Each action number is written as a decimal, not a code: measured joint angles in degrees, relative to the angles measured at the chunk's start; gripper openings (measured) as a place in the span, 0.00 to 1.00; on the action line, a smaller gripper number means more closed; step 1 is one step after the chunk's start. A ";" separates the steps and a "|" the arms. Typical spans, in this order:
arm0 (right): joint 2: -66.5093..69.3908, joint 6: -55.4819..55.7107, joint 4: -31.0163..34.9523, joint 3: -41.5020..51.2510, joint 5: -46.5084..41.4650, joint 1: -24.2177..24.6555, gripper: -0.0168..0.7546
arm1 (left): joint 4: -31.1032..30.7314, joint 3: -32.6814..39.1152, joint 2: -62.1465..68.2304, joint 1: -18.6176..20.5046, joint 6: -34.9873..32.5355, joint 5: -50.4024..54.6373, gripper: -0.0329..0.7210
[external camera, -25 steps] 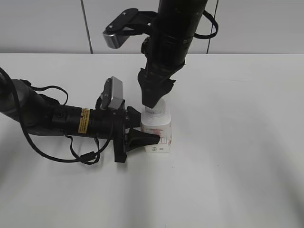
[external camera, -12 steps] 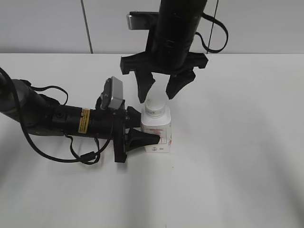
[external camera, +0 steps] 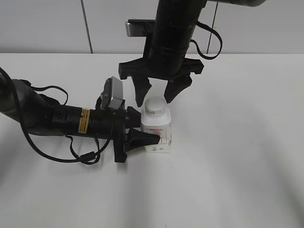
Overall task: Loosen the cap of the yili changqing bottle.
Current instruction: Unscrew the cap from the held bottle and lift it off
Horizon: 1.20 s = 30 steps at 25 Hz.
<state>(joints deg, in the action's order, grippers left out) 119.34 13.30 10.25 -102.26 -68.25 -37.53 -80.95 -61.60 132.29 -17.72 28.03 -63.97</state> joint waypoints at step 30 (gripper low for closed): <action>2.97 -25.85 -3.73 0.00 -0.87 -0.29 0.54 | 0.05 0.00 0.00 0.00 0.00 0.07 0.48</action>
<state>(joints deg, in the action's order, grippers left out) 122.30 -12.55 6.52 -102.26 -69.12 -37.82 -80.90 -61.60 132.29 -17.72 28.03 -63.90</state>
